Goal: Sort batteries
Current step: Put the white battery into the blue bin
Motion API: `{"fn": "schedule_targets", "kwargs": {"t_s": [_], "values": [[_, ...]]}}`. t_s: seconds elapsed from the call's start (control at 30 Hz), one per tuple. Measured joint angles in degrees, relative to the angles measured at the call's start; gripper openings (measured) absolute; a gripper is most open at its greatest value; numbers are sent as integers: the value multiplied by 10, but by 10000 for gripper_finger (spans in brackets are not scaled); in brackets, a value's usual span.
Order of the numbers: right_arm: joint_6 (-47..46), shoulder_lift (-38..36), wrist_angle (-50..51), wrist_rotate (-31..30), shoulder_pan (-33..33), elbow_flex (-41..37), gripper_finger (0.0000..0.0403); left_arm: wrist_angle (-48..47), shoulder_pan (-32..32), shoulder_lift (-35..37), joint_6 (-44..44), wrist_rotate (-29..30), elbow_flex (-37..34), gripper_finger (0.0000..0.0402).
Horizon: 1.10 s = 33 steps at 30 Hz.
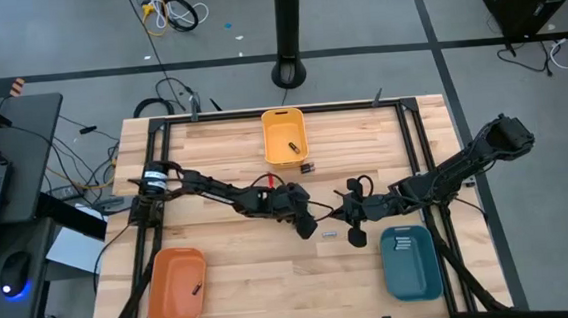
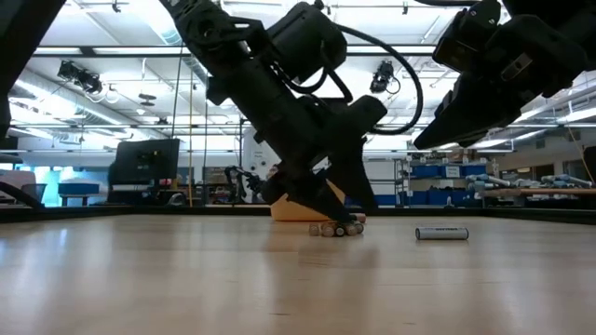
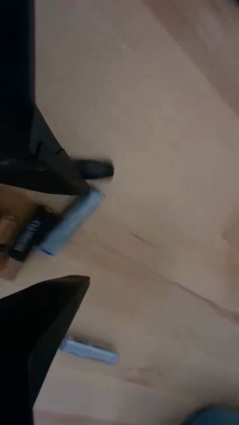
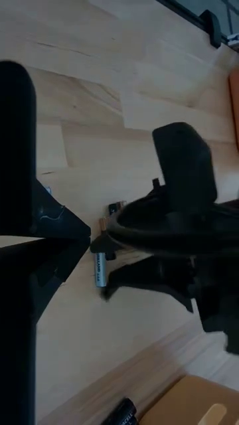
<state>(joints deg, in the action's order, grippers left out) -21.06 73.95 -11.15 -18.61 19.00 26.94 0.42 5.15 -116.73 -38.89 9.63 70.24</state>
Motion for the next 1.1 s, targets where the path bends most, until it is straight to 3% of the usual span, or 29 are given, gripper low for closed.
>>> {"fn": "schedule_targets", "kwargs": {"t_s": [0.87, 0.97, 1.1], "values": [[-3, 0, -4, 0, 1, 0, 17, -6, -4, -25, -8, 18, 6, 215], [-2, 0, -3, 0, 1, 0, 13, -11, -3, -25, 23, 27, 6, 196], [0, 0, -4, 0, 1, 0, 18, -15, -3, -26, 103, 35, 5, 140]]}}
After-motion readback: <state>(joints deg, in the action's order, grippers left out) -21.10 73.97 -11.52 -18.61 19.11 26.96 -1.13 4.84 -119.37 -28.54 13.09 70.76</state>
